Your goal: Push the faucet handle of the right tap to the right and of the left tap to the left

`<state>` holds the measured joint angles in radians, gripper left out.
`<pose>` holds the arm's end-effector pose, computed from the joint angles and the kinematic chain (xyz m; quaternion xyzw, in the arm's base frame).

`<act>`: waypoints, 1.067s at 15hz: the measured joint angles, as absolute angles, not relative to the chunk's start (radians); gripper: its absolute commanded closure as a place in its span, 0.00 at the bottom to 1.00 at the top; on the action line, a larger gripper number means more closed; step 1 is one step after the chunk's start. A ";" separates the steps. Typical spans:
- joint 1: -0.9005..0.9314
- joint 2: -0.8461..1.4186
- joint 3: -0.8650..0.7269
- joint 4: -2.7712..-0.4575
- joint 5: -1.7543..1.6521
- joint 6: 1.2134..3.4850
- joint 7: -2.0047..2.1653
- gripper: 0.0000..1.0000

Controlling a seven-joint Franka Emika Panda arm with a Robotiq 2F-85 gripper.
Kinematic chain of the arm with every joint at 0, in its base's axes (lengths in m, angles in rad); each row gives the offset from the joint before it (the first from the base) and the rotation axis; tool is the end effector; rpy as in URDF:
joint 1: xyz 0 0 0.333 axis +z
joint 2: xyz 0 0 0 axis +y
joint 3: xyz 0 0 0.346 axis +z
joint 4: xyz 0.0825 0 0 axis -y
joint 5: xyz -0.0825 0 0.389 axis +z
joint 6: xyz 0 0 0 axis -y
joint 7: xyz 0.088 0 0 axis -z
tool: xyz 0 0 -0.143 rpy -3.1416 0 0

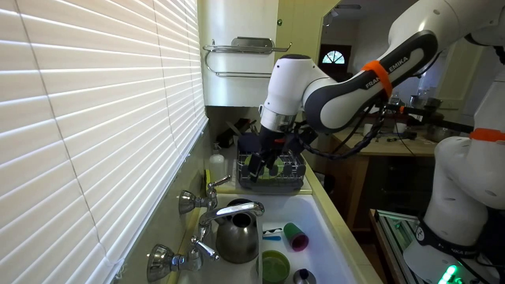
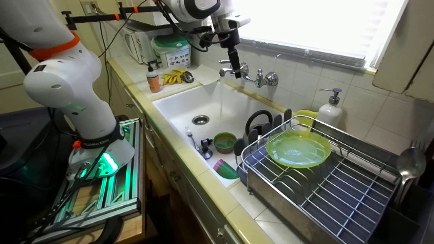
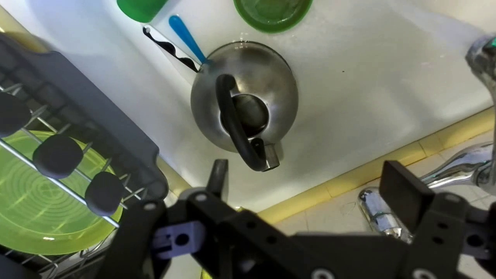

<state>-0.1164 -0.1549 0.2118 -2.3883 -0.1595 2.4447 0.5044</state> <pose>0.5000 0.0446 0.3906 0.9812 -0.1464 0.1195 0.0399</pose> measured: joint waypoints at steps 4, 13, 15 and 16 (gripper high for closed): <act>-0.116 -0.128 0.211 -2.364 -0.161 2.444 0.508 0.25; -0.041 -0.016 0.154 -2.300 -0.155 2.503 0.575 0.89; -0.024 0.030 0.142 -2.271 -0.156 2.547 0.592 1.00; -0.016 0.051 0.133 -2.255 -0.157 2.566 0.601 1.00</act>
<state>-0.0156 0.0509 0.1333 -2.2546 -0.1575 2.5656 0.6012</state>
